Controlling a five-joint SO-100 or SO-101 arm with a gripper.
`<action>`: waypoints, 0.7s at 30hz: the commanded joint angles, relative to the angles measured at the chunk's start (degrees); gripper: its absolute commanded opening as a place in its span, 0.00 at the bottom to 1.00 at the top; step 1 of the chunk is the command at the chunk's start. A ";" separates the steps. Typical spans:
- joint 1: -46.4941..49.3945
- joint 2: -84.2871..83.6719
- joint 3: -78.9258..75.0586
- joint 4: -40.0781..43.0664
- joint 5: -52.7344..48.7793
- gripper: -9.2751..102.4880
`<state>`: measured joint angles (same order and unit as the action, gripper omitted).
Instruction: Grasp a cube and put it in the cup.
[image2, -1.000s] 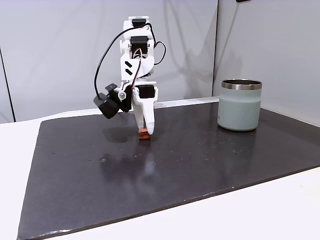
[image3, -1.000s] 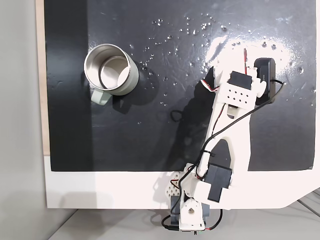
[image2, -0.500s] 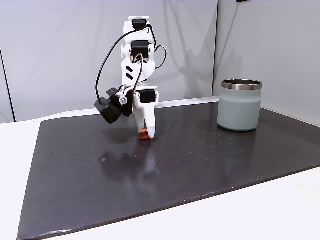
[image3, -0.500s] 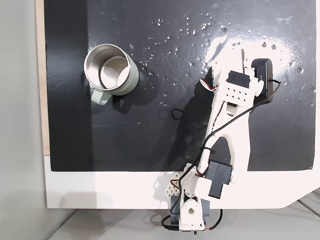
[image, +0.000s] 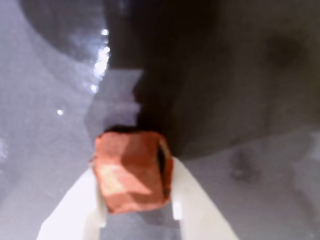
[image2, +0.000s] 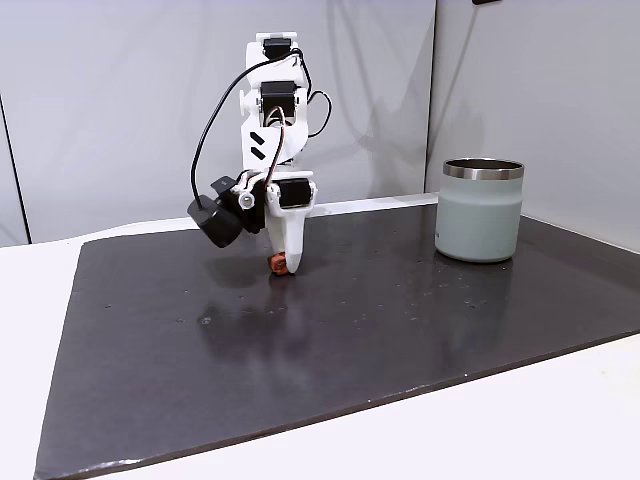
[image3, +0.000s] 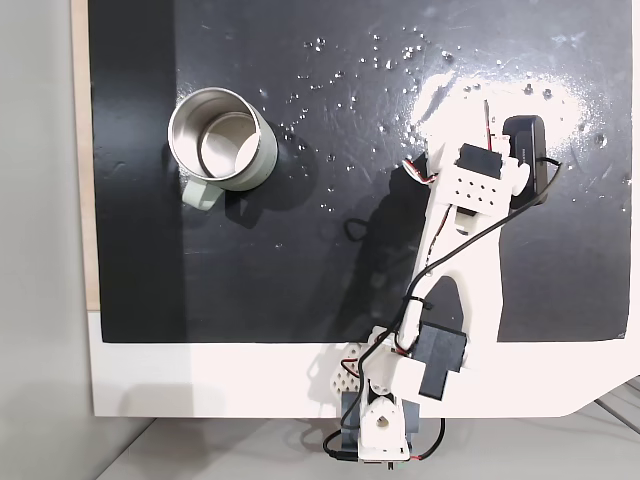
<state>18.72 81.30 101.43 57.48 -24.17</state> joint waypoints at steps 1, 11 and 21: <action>1.23 1.23 0.18 -0.26 -0.62 0.12; -2.02 15.21 -3.52 10.90 2.46 0.11; -6.77 23.82 -19.51 28.04 5.54 0.12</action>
<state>13.18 101.16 89.03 81.91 -19.34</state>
